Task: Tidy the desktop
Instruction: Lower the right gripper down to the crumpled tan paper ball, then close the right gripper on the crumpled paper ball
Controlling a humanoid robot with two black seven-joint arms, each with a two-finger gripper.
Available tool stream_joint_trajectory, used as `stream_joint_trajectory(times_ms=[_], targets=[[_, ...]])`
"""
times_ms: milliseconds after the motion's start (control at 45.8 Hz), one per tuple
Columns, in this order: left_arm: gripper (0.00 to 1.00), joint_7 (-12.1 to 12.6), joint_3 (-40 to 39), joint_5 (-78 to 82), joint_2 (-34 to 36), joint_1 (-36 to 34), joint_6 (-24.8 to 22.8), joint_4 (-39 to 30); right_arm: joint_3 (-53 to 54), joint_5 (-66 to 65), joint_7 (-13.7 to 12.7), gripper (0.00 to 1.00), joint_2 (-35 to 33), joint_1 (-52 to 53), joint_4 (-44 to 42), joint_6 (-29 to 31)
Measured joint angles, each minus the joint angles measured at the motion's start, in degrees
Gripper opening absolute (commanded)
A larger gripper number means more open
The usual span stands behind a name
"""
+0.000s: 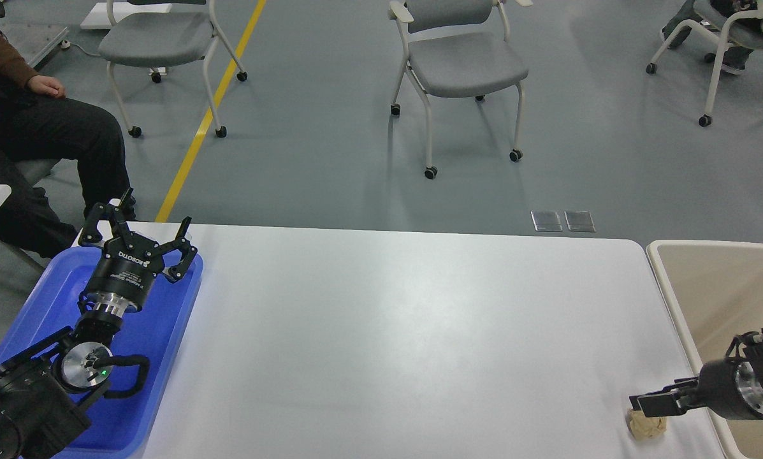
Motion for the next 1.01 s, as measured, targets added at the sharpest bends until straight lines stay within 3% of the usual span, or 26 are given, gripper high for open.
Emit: stream_joint_trajectory(times_ms=[743, 1005], targets=[[0.98, 0.05, 0.0, 0.0, 0.0, 0.01, 0.04, -0.01, 2.01, 0.02, 0.03, 1.0, 3.42, -5.93, -4.55, -2.57], [0.98, 0.02, 0.0, 0.0, 0.0, 0.01, 0.03, 0.0, 2.06, 0.07, 0.08, 0.92, 3.81, -6.99, -5.64, -4.2]])
